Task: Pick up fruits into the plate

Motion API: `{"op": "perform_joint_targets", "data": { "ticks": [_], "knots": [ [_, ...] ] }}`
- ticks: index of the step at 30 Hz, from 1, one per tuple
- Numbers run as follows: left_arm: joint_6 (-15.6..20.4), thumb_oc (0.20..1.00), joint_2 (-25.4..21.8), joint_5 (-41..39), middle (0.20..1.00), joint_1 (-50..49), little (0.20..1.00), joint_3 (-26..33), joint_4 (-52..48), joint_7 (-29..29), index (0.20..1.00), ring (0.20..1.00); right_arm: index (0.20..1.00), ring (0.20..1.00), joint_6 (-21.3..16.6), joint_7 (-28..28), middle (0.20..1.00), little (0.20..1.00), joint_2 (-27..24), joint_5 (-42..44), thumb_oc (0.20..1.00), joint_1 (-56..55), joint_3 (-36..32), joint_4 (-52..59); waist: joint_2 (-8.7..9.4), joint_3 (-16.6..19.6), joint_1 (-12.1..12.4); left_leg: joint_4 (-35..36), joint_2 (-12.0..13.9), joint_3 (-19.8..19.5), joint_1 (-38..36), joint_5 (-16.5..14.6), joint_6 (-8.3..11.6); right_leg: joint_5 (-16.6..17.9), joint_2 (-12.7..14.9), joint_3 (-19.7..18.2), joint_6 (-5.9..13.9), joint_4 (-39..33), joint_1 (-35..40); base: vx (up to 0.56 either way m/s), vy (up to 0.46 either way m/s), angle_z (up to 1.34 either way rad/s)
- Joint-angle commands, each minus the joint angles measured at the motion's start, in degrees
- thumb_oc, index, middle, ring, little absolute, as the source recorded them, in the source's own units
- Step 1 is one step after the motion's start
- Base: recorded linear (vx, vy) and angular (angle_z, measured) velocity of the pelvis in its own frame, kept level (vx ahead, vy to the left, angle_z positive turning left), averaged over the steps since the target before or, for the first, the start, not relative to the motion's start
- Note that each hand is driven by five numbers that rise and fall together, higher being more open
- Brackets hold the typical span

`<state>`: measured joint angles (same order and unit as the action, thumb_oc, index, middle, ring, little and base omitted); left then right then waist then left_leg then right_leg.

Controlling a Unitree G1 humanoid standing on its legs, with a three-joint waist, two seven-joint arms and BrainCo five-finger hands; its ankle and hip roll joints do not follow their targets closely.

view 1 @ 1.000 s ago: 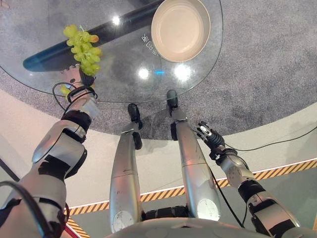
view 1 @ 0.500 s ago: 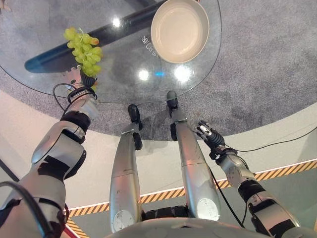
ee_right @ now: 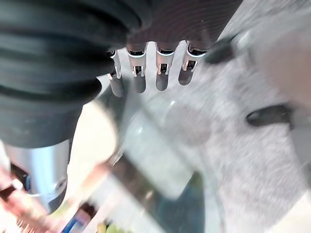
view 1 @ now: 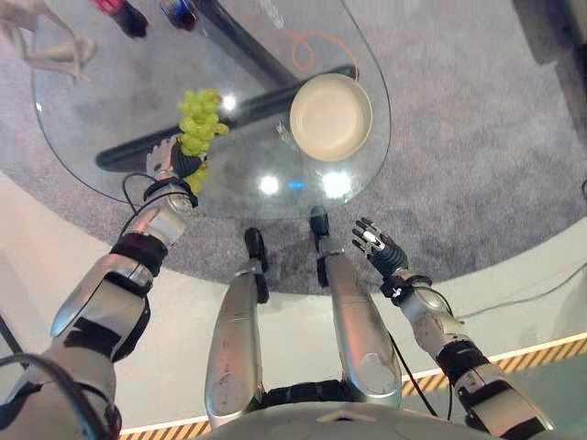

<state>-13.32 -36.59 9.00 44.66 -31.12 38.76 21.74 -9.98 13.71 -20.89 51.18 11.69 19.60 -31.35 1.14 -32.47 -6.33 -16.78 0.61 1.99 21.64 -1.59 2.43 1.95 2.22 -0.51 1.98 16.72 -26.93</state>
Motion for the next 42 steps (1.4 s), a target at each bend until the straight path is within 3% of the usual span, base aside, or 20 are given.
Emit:
{"op": "perform_joint_targets", "data": {
  "ticks": [1, 3, 6, 12, 17, 20, 32, 42],
  "knots": [
    [3.0, 0.2, -5.4, 2.8, 0.2, -3.3, 0.2, 4.0, -6.8, -1.3, 0.2, 0.2, 1.0, 1.0, 0.1, 3.5, 1.0, 1.0, 0.3, 2.3, 1.0, -5.4, -3.2, 6.8, -1.11, 6.4, 1.1, 5.7, -4.0, -2.0, -4.7, 0.4, -1.58, -2.4, 0.7, 3.8, 1.9, -2.2, 5.4, 0.13, -0.037, 0.13],
    [3.8, 0.2, -6.2, 3.4, 0.2, -4.6, 0.2, 4.2, -9.6, -2.4, 0.2, 0.2, 1.0, 1.0, 0.6, 3.6, 1.0, 1.0, 0.5, 1.6, 1.0, -5.9, -3.5, 8.4, -1.2, 7.8, 1.3, 7.4, -4.0, -2.0, -6.7, 0.6, -1.47, -2.4, 1.1, 4.4, 2.04, -3.7, 7.5, 0.14, -0.033, 0.19],
    [4.3, 0.2, -8.0, 5.2, 0.2, -8.7, 0.2, 6.0, -17.4, -5.9, 0.2, 0.2, 1.0, 1.0, 3.8, 3.5, 1.0, 1.0, 0.1, -1.1, 1.0, -7.0, -5.2, 12.8, -1.43, 12.2, 2.2, 11.2, -3.7, -2.3, -11.8, 1.2, -1.08, -2.0, 1.7, 5.7, 2.21, -8.4, 14.1, 0.18, -0.052, 0.17],
    [9.0, 0.2, -8.3, 9.2, 0.2, -15.8, 0.2, 9.6, -25.3, -10.8, 0.2, 0.2, 1.0, 1.0, 11.4, 5.1, 1.0, 1.0, -2.5, -4.3, 1.0, -8.6, -9.4, 18.8, -1.31, 18.8, 3.5, 14.2, -3.5, -2.3, -19.2, 0.4, -1.02, -2.2, 1.9, 7.3, 2.64, -13.0, 23.2, 0.21, -0.04, 0.13],
    [14.3, 0.2, -7.4, 12.5, 0.2, -20.2, 0.2, 11.6, -32.2, -15.8, 0.2, 0.2, 1.0, 1.0, 19.8, 7.5, 1.0, 1.0, -2.7, 1.6, 1.0, -9.5, -12.6, 23.5, -0.82, 22.9, 4.8, 15.3, -3.4, -2.2, -23.4, -0.6, -1.19, -2.1, 2.0, 8.7, 2.84, -15.4, 28.3, 0.17, -0.044, 0.15],
    [17.1, 0.2, -6.8, 14.5, 0.2, -21.5, 0.2, 11.2, -35.2, -18.8, 0.2, 0.2, 1.0, 1.0, 22.6, 7.4, 1.0, 1.0, -1.7, 5.5, 1.0, -9.2, -13.2, 25.3, -0.56, 24.2, 5.5, 15.9, -3.2, -2.2, -25.0, -1.0, -1.23, -2.2, 2.1, 9.4, 3.02, -16.3, 30.3, 0.08, -0.042, 0.08],
    [20.6, 0.2, -7.7, 20.9, 0.2, -21.4, 0.2, 5.4, -41.4, -27.4, 0.2, 0.2, 1.0, 1.0, 27.3, 0.6, 1.0, 1.0, 0.5, 23.5, 1.0, -5.8, -9.6, 32.3, -0.32, 27.1, 7.6, 17.3, -3.1, -2.4, -28.8, -1.8, -1.54, -2.1, 2.1, 10.9, 3.45, -18.3, 34.2, 0.02, -0.012, 0.04],
    [20.6, 0.2, -5.9, 20.9, 0.2, -16.8, 0.2, 0.2, -43.7, -32.5, 0.2, 0.2, 1.0, 1.0, 27.8, -4.7, 1.0, 1.0, 3.3, 30.5, 1.0, -1.6, -4.4, 32.3, 0.01, 28.0, 8.9, 18.0, -3.0, -2.8, -29.9, -2.0, -1.53, -1.7, 2.1, 12.1, 3.65, -19.4, 35.5, -0.01, 0.002, 0.06]
  ]
}}
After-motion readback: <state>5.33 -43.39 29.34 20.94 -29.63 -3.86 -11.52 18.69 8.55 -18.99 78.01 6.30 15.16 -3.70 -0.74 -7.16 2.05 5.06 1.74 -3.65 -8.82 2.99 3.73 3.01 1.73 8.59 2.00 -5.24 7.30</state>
